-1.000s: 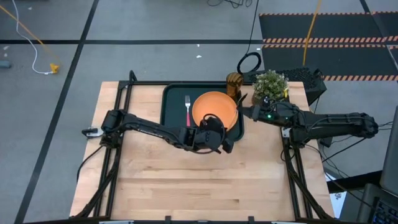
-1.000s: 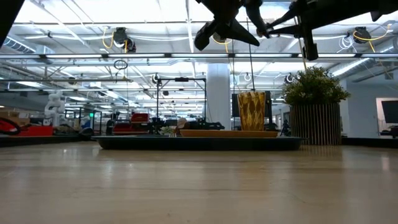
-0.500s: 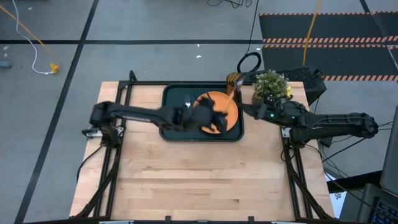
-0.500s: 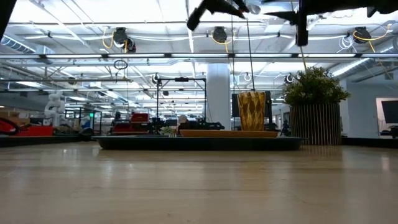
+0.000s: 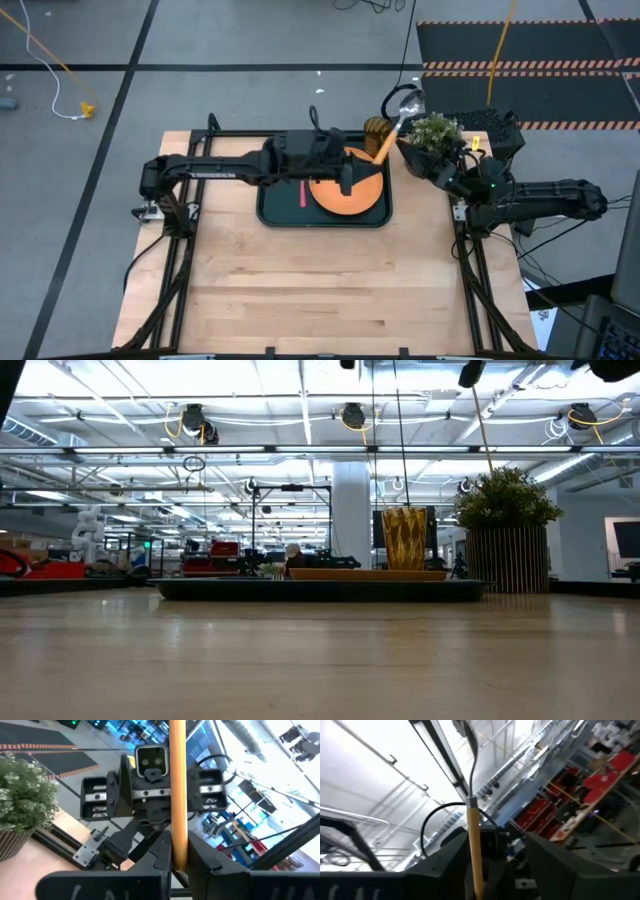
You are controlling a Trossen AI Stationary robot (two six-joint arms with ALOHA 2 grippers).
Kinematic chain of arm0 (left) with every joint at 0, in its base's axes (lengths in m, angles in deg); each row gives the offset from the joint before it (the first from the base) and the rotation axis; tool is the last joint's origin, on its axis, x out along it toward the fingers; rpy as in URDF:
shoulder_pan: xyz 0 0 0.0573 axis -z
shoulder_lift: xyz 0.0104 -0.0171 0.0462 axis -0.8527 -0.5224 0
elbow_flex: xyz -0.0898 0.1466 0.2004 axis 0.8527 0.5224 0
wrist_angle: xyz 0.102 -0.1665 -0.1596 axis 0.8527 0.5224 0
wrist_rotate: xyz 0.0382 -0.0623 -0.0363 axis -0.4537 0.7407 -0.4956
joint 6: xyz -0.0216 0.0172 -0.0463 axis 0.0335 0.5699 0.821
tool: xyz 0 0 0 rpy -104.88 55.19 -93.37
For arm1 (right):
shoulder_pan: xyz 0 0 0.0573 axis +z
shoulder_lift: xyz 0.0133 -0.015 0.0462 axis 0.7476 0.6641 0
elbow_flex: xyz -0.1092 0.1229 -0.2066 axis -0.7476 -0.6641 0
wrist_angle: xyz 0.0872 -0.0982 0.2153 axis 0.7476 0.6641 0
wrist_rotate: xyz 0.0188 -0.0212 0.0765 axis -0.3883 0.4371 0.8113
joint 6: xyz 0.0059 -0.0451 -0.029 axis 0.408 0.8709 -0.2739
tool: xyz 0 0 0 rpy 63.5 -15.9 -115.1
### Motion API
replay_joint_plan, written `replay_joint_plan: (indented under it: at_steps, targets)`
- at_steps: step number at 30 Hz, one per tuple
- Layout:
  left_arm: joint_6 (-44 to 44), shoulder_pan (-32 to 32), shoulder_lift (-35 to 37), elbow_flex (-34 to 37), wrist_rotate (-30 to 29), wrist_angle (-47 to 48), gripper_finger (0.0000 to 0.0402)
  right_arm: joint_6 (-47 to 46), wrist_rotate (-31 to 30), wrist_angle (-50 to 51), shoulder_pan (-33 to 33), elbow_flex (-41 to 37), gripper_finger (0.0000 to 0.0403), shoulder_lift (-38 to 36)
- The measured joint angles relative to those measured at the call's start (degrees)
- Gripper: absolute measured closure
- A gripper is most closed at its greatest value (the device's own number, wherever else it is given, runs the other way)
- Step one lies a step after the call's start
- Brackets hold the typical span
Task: Pick and place plate/cup/fork/spoon on tray
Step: Put the orange spoon to the left of the pink fork on the black tray
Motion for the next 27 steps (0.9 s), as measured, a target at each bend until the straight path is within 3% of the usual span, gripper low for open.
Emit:
replay_joint_plan:
  at_steps: [11,15,22,27]
  targets:
    - [1.6,-0.3,-4.1,0.1,2.6,-6.7,0.0373,3.7,-0.1,5.9,0.0,5.8,0.0221,5.4]
    - [1.1,-1.0,-4.1,0.1,2.6,-6.7,0.0373,3.7,-0.2,5.8,0.0,5.8,0.0261,5.5]
    - [1.8,-2.0,-4.1,0.1,2.4,-5.9,0.0350,3.8,-0.1,6.8,0.0,5.9,0.0381,5.4]
    - [-2.0,-2.1,-3.6,0.1,2.3,-4.7,0.0312,3.5,-0.1,9.6,-0.8,5.9,0.0380,4.7]
